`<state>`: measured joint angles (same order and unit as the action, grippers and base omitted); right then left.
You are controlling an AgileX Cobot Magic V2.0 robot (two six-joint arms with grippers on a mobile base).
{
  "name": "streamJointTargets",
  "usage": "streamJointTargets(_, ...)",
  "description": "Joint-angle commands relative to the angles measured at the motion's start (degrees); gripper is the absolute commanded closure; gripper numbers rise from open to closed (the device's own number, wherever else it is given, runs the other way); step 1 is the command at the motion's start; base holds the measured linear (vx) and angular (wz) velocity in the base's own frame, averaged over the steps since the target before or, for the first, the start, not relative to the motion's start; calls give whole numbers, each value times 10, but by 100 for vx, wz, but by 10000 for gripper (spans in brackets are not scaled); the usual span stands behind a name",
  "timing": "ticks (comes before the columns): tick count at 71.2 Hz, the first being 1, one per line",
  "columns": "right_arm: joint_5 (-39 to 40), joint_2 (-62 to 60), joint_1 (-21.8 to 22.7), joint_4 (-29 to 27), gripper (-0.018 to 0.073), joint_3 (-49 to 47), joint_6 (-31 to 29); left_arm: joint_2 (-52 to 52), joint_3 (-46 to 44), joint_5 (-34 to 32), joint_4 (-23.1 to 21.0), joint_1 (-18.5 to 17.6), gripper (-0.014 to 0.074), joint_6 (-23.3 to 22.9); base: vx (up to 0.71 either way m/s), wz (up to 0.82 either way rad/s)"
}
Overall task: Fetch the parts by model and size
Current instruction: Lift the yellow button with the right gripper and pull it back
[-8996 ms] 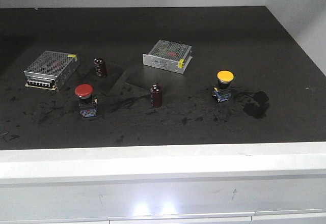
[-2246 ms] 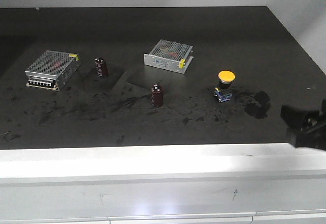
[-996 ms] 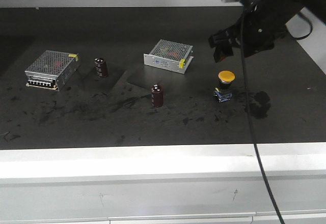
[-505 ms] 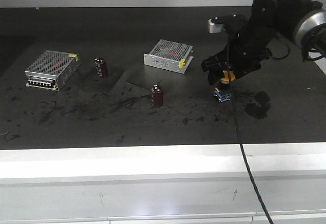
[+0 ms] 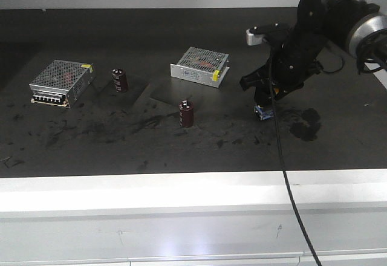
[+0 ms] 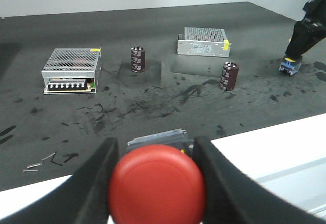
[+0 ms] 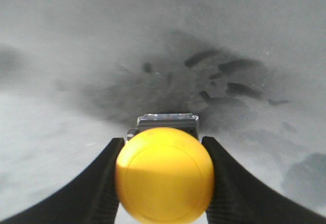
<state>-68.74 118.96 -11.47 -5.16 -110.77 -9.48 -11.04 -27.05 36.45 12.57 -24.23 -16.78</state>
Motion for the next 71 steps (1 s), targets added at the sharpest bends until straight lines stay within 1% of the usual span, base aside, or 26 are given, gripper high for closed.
streamJointTargets(1,14,-71,2,-14,570,-19,-7,-6,-14,-41,4,-2,603,-2,0,0)
streamJointTargets(23,23,-204,2,7,566,-17,-4,-6,-14,-41,4,-2,603,-2,0,0)
streamJointTargets(27,30,-227,2,7,564,-15,-3,-6,-14,-41,4,-2,603,-2,0,0)
streamJointTargets(31,54,-257,2,8,564,7,-3,-6,-14,-41,4,-2,603,-2,0,0)
streamJointTargets(37,97,-309,2,9,564,73,3,-6,-14,-41,4,-2,603,-2,0,0)
streamJointTargets(43,140,-370,2,10,564,159,8,-6,-14,-41,4,-2,603,-2,0,0)
streamJointTargets(54,257,-506,2,10,564,338,8,-6,-14,-41,4,-2,603,-2,0,0)
streamJointTargets(55,286,-543,2,8,564,382,9,-6,-14,-41,4,-2,603,-2,0,0)
streamJointTargets(59,328,-590,2,6,564,444,9,-6,-14,-41,4,-2,603,-2,0,0)
streamJointTargets(71,413,-719,2,1,564,582,9,-6,-14,-41,4,-2,603,-2,0,0)
